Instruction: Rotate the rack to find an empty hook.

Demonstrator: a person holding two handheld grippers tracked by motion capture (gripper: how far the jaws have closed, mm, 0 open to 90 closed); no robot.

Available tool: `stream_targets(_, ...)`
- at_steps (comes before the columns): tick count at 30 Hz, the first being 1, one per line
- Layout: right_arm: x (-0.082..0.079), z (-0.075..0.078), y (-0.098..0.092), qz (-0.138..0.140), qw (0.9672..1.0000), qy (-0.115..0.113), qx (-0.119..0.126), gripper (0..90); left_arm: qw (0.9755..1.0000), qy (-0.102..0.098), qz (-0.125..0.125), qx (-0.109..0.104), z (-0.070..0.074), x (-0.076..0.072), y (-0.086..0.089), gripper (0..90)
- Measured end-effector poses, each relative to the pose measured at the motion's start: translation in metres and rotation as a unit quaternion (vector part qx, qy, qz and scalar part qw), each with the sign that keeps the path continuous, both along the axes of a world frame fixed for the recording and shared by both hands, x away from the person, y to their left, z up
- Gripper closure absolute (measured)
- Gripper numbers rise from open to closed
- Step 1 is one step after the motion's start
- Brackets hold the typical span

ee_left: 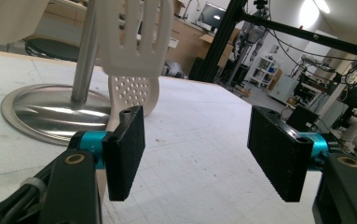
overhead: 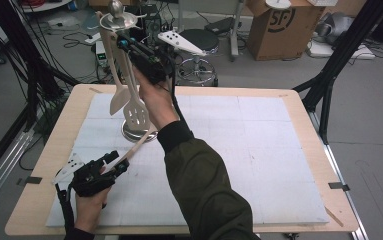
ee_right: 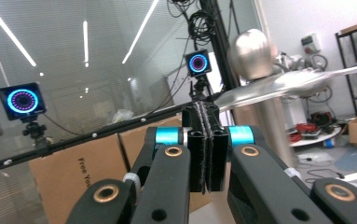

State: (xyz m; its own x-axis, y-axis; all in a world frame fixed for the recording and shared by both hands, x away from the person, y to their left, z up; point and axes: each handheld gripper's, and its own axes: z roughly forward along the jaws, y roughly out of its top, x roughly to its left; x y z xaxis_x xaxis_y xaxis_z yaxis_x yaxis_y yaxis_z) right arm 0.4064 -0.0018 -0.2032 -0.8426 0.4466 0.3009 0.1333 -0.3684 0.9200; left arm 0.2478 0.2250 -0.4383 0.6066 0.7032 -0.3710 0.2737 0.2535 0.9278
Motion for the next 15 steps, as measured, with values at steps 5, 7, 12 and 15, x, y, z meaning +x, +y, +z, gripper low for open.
stream_targets(5, 0.014, -0.005, -0.008, 0.001, 1.0, 0.005, -0.006, 90.0, 1.0, 0.002, 0.001, 0.0, 0.0, 0.0, 0.001, 37.2)
stream_targets(7, 0.021, -0.008, -0.011, 0.002, 0.9999, 0.011, -0.004, 90.0, 1.0, 0.002, 0.001, 0.0, 0.0, 0.0, 0.001, 37.2)
stream_targets(12, 0.033, -0.012, -0.023, -0.005, 0.9996, 0.022, 0.014, 90.0, 1.0, 0.002, 0.003, -0.003, 0.0, 0.0, 0.002, 37.2)
stream_targets(15, 0.039, -0.012, -0.031, -0.013, 0.9992, 0.025, 0.026, 90.0, 1.0, 0.003, 0.003, -0.004, -0.001, 0.001, 0.003, 37.2)
